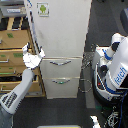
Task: Opening the fridge
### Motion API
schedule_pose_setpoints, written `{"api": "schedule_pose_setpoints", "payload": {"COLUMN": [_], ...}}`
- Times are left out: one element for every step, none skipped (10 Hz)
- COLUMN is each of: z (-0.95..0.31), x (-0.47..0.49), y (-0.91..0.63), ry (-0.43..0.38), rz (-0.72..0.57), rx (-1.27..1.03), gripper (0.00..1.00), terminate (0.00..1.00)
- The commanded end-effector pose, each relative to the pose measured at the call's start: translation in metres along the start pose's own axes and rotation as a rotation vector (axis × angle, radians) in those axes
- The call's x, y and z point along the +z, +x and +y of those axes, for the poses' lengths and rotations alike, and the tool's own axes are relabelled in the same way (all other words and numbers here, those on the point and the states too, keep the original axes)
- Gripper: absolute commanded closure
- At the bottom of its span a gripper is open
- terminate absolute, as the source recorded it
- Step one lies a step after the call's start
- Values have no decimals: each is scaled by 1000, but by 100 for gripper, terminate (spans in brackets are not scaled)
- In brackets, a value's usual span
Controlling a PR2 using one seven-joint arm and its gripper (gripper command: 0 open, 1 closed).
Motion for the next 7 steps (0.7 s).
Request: {"api": "schedule_pose_setpoints", "payload": {"z": [-20, -20, -17, -15, -10, -5, 8], "x": [-5, -6, -10, -11, -10, -11, -16], "y": [55, 60, 68, 75, 82, 85, 90], "ry": [-87, -98, -109, -99, -100, -92, -84], "rz": [121, 141, 181, 193, 188, 186, 192], "rx": [-65, -68, -58, -57, -45, -35, -10], "gripper": [0, 0, 0, 0, 0, 0, 0], "terminate": [0, 0, 0, 0, 0, 0, 0]}}
